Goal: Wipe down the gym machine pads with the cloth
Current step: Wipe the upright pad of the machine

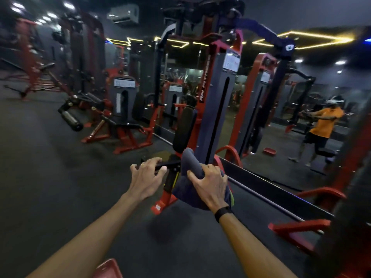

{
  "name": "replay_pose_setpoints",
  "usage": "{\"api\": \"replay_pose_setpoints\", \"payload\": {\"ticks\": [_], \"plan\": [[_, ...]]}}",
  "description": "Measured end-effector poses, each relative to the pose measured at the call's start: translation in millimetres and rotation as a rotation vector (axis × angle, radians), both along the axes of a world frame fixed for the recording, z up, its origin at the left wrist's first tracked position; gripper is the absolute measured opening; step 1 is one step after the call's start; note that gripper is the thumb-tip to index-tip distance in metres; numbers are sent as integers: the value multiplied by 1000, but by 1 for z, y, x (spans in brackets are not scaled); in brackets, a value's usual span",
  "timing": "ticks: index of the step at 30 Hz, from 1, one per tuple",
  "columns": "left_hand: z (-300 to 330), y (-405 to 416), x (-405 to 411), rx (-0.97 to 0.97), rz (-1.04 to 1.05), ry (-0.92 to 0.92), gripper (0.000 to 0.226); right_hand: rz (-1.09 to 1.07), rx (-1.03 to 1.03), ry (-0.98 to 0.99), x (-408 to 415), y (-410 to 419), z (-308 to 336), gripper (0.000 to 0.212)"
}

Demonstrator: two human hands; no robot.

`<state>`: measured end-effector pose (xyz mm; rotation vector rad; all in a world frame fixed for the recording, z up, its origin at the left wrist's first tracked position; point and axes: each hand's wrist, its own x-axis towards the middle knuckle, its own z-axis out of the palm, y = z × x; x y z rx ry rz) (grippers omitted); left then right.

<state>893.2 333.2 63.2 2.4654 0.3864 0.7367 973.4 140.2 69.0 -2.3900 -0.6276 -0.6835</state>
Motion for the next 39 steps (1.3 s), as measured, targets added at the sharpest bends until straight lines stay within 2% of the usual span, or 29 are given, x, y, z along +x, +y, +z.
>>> {"api": "replay_pose_setpoints", "payload": {"ticks": [7,12,17,23,28,32,36,39], "plan": [[-4,100,112,-74,14,-40,52,29,-10,12,112,95,4,30],[31,169,199,-43,-34,-91,63,5,30,-32,200,163,42,31],[25,216,269,-28,-52,-96,44,-44,43,-47,270,204,47,34],[4,259,355,-90,-86,-61,63,-76,34,-40,351,244,36,36],[3,294,446,-76,-129,-78,58,-95,54,-38,442,279,34,42],[31,335,520,-51,-125,-131,81,-96,83,-35,530,316,56,46],[66,385,594,-21,-81,-173,78,-107,155,-67,612,355,84,46],[67,402,638,-9,-107,-162,78,-110,192,-73,657,383,86,46]]}}
